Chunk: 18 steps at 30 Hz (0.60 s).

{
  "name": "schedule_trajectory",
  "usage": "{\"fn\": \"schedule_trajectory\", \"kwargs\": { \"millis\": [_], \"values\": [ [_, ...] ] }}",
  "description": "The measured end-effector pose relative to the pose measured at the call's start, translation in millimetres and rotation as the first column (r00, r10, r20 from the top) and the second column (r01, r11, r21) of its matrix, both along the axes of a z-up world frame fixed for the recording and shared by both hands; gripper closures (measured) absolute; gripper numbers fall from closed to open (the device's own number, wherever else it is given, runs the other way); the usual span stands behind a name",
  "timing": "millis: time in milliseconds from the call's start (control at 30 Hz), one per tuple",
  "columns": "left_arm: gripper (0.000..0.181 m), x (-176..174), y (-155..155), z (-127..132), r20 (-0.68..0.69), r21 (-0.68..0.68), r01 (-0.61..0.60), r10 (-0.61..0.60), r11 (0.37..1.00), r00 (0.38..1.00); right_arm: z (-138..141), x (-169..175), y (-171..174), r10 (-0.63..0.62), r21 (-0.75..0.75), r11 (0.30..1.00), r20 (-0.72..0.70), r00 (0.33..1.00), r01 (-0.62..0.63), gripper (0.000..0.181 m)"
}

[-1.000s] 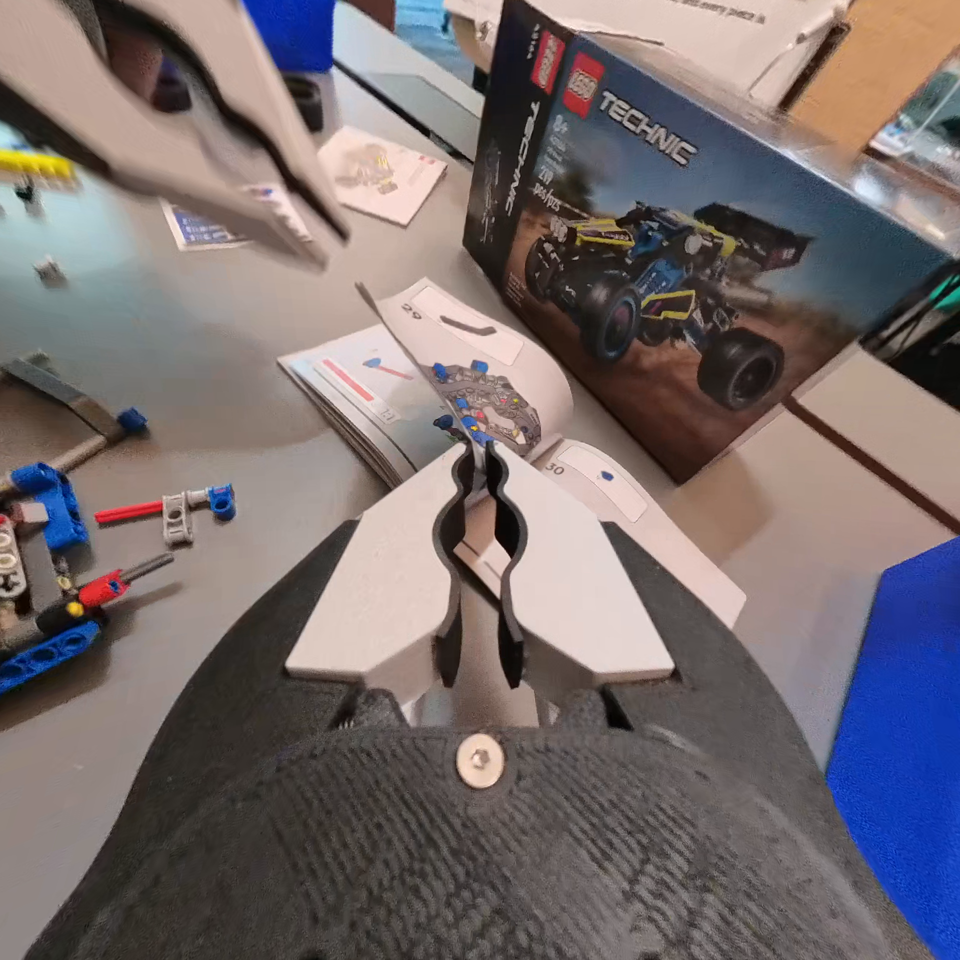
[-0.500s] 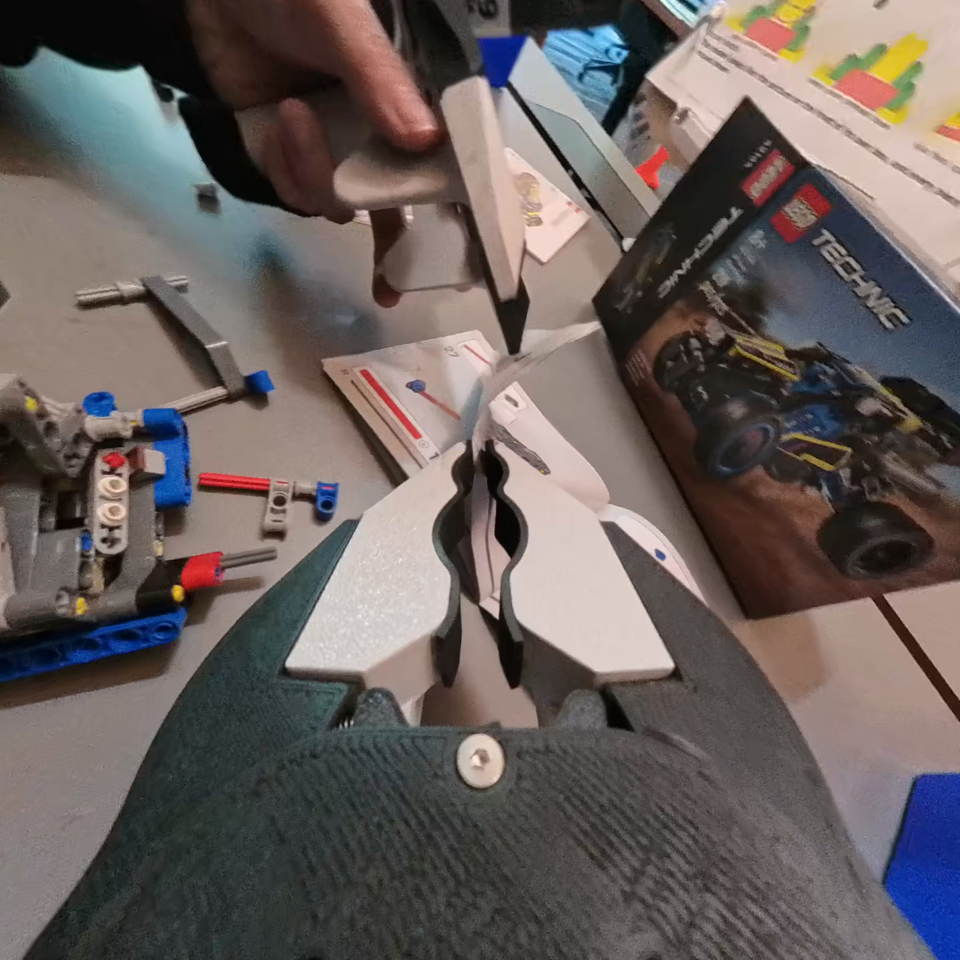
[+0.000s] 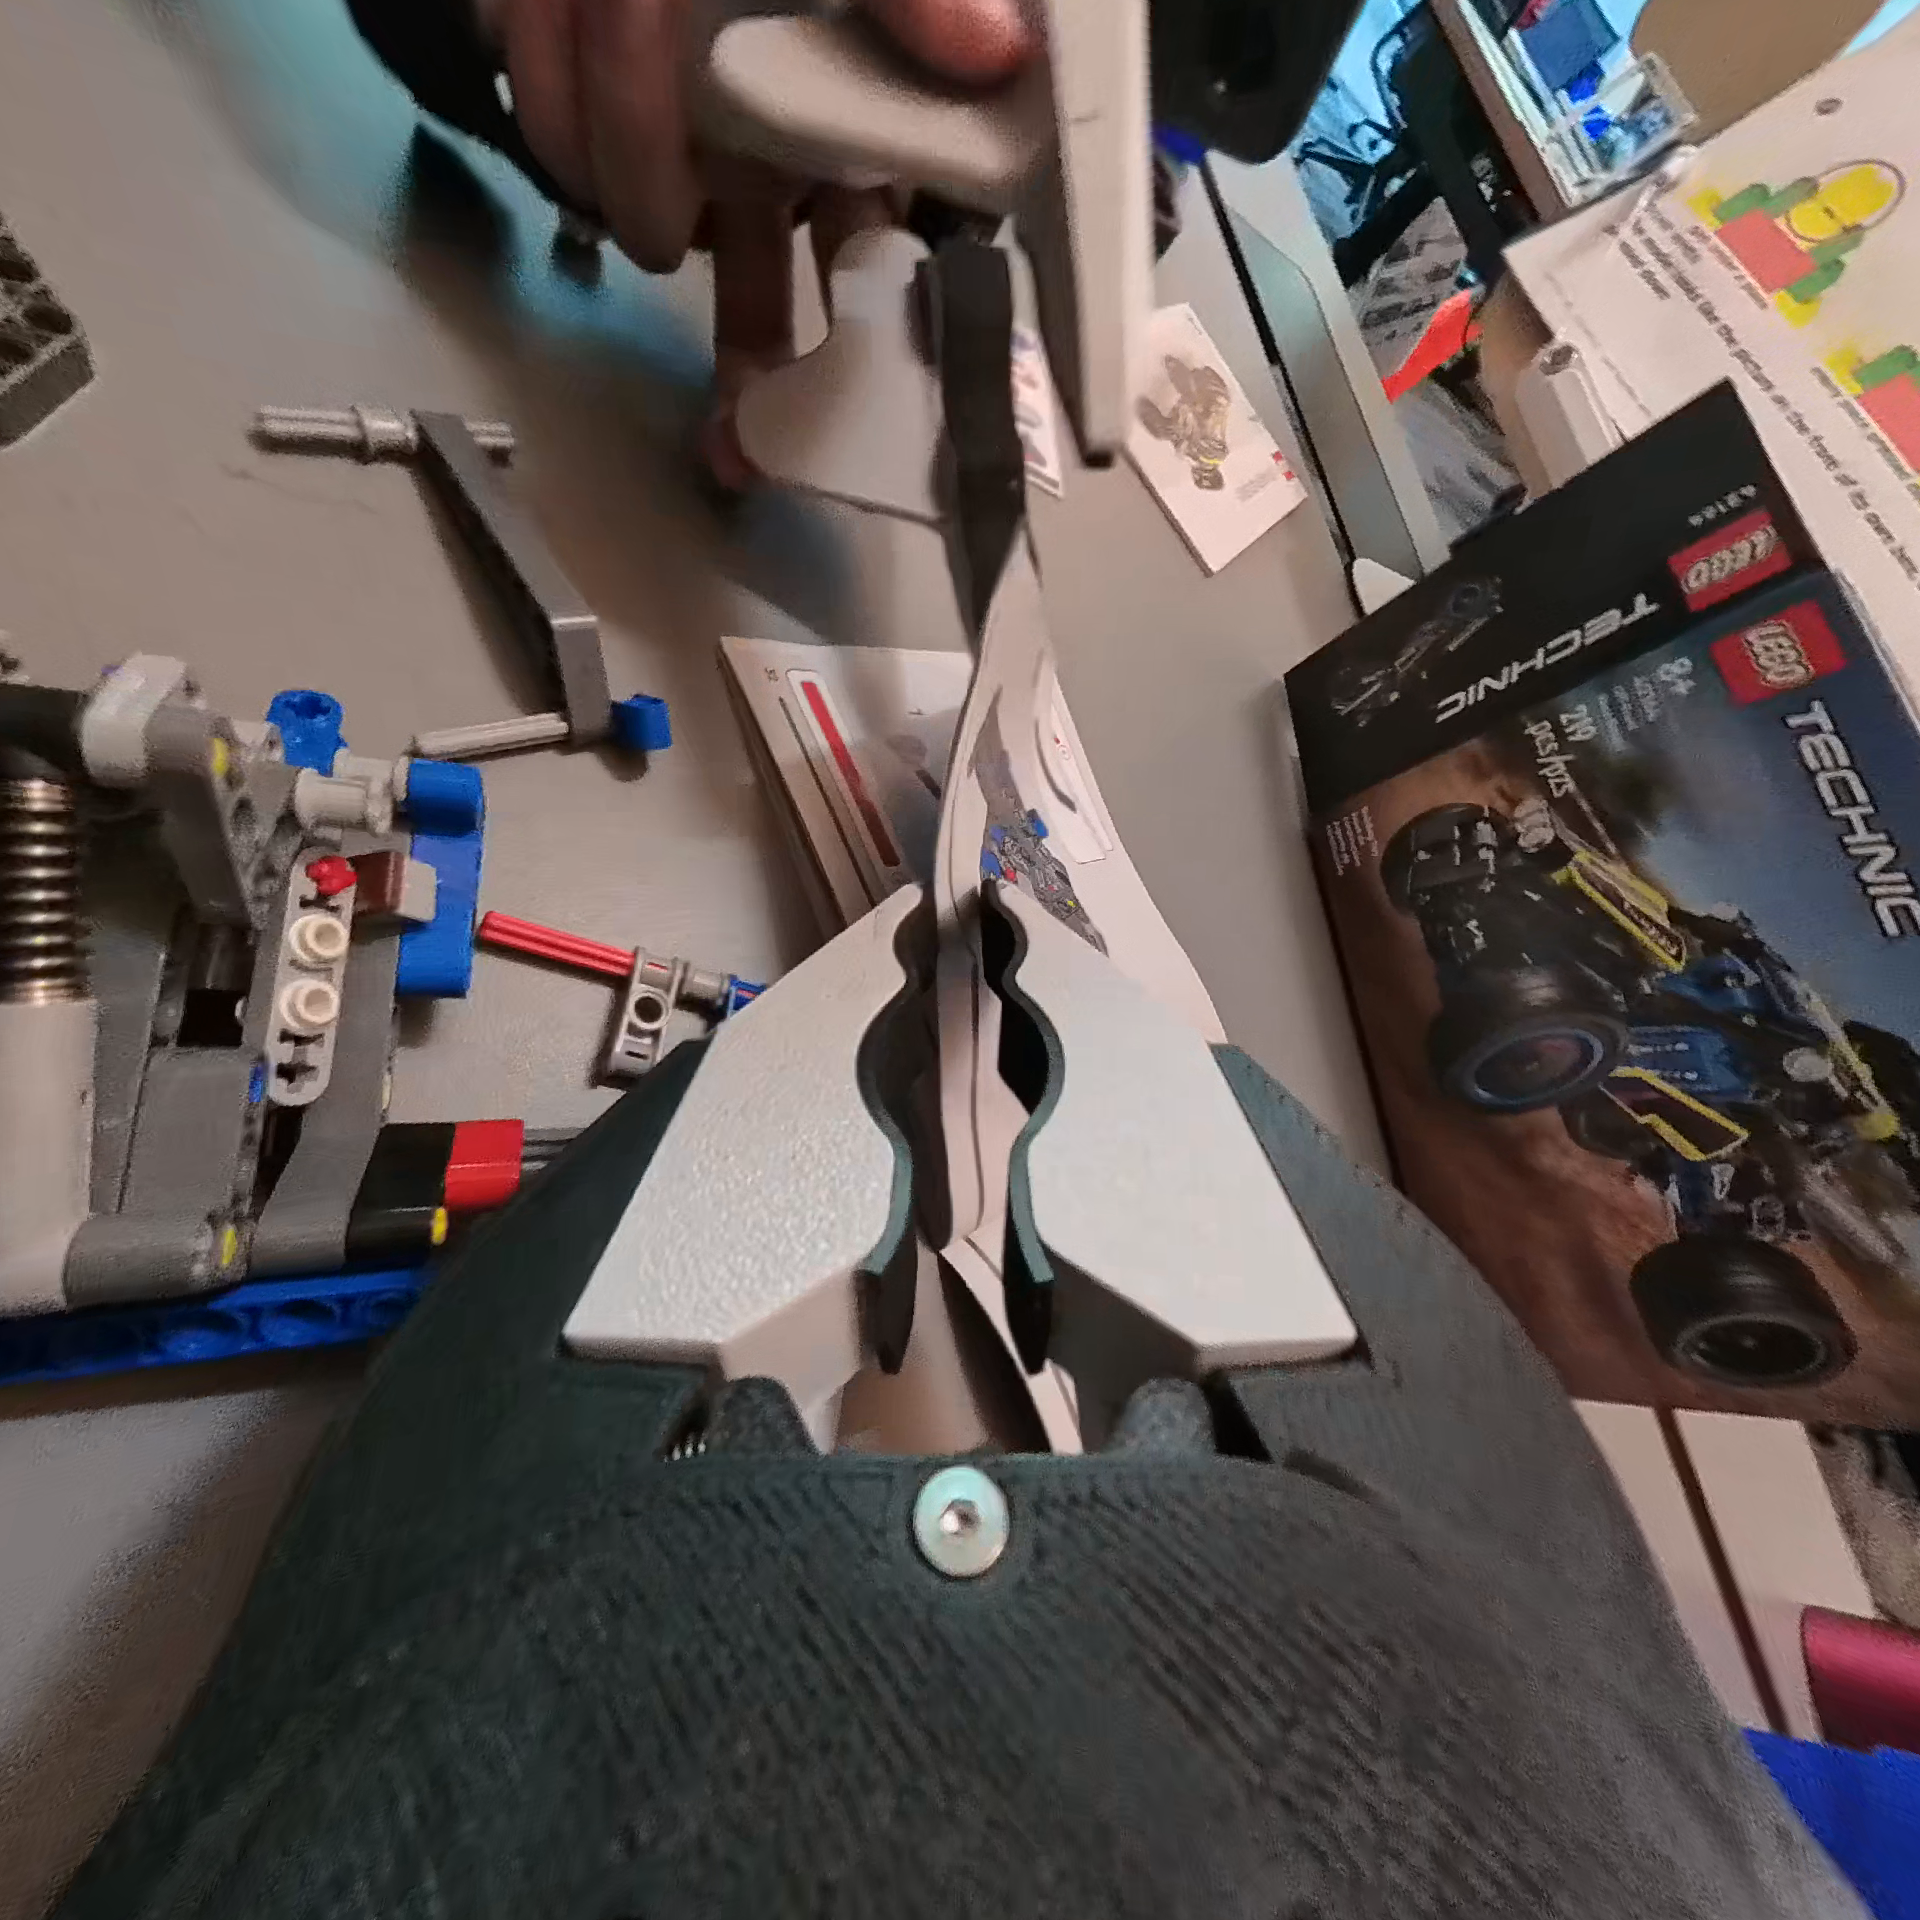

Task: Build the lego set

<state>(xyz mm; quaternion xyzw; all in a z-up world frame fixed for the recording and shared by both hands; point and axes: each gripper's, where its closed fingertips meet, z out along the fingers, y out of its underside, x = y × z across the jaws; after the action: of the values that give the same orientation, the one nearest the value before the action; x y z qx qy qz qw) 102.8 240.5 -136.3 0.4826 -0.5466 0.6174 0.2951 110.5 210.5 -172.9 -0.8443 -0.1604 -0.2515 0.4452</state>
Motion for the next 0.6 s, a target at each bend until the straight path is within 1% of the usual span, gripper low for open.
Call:
{"fn": "schedule_trajectory", "kwargs": {
  "millis": [67, 133, 167, 233, 333, 433, 533, 600],
  "values": [
    [0.131, 2, 5, 0, -0.001, 0.009, -0.023, 0.024, 1.000, 1.000, -2, -1, -1, 0.008, -0.024, 1.000, 0.044, 0.999, -0.007, 0.175],
    [0.160, 6, 9, -7, 0.024, 0.069, -0.061, 0.059, 0.996, 0.998, -2, -4, 0, 0.028, -0.030, 0.999, 0.051, 0.998, -0.027, 0.175],
    [0.164, 7, 10, -9, 0.023, 0.086, -0.068, 0.067, 0.994, 0.998, -3, -6, 1, 0.037, -0.027, 0.999, 0.028, 0.999, -0.036, 0.174],
    [0.181, 6, 9, -11, 0.036, 0.104, -0.064, 0.061, 0.992, 0.997, -5, -9, 2, 0.053, -0.025, 0.998, -0.020, 0.998, -0.053, 0.173],
    [0.181, 11, 13, -20, 0.088, 0.202, -0.117, 0.101, 0.972, 0.991, -8, -16, 1, 0.084, -0.011, 0.996, -0.145, 0.986, -0.086, 0.163],
    [0.181, 14, 10, -11, 0.161, 0.182, -0.129, 0.099, 0.975, 0.982, 1, -20, 0, 0.118, 0.031, 0.993, -0.239, 0.964, -0.114, 0.156],
    [0.181, 16, 4, 5, 0.223, 0.136, -0.138, 0.105, 0.981, 0.969, 29, -8, 3, 0.112, 0.131, 0.988, -0.258, 0.960, -0.080, 0.155],
    [0.181, 17, -3, 12, 0.271, 0.144, -0.134, 0.092, 0.980, 0.958, 34, -1, 3, 0.094, 0.111, 0.991, -0.219, 0.971, -0.071, 0.154]
  ]
}}
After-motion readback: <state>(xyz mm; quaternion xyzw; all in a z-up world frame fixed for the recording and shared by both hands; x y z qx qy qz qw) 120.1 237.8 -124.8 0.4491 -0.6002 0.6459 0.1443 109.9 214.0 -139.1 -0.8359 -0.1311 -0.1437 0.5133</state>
